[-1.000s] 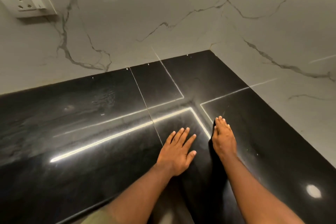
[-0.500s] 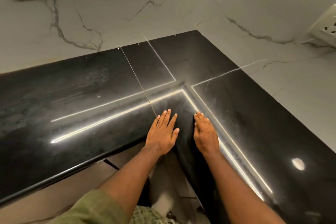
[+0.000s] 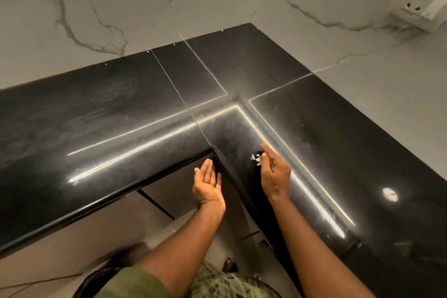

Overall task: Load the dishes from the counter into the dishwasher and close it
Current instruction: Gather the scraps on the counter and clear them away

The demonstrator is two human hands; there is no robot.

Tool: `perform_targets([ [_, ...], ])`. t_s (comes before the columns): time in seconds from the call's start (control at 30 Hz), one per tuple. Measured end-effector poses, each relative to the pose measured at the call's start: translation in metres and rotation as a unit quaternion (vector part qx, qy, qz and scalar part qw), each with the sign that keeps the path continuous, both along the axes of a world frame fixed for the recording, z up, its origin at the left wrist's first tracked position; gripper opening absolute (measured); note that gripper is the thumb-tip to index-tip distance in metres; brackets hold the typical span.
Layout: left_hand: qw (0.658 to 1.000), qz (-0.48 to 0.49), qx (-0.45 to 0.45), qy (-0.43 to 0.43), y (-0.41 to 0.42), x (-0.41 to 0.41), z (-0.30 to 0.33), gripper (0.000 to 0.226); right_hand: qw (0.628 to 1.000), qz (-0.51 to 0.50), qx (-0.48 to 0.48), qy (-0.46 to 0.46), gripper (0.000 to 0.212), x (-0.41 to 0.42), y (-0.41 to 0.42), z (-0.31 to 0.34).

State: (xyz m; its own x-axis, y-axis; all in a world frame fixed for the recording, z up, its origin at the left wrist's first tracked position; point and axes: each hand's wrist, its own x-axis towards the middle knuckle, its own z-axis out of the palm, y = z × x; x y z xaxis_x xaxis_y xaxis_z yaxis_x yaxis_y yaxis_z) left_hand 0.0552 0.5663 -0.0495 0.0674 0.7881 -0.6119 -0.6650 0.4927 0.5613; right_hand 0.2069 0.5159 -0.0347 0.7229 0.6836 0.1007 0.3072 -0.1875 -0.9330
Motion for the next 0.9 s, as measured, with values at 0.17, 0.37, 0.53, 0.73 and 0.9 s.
perform_targets([
  [0.17, 0.994, -0.046, -0.037, -0.09, 0.001, 0.005, -0.003, 0.068, 0.997, 0.025, -0.069, 0.005, 0.042, 0.008, 0.007, 0.009],
  [0.37, 0.99, -0.06, -0.072, -0.104, 0.003, 0.002, 0.003, 0.07, 0.984, 0.061, -0.159, -0.057, 0.046, -0.011, 0.019, 0.006],
  [0.53, 0.981, -0.1, -0.124, -0.113, 0.005, -0.003, -0.003, 0.072, 0.986, 0.069, -0.151, -0.021, 0.045, -0.051, 0.019, 0.005],
  [0.73, 0.971, -0.129, -0.173, -0.104, 0.013, -0.005, -0.008, 0.063, 0.986, 0.104, -0.13, -0.03, 0.042, -0.09, 0.017, 0.009],
  [0.9, 0.97, -0.189, -0.153, -0.007, 0.016, -0.014, -0.008, 0.059, 0.986, 0.128, -0.093, 0.057, 0.049, -0.123, 0.02, 0.018],
])
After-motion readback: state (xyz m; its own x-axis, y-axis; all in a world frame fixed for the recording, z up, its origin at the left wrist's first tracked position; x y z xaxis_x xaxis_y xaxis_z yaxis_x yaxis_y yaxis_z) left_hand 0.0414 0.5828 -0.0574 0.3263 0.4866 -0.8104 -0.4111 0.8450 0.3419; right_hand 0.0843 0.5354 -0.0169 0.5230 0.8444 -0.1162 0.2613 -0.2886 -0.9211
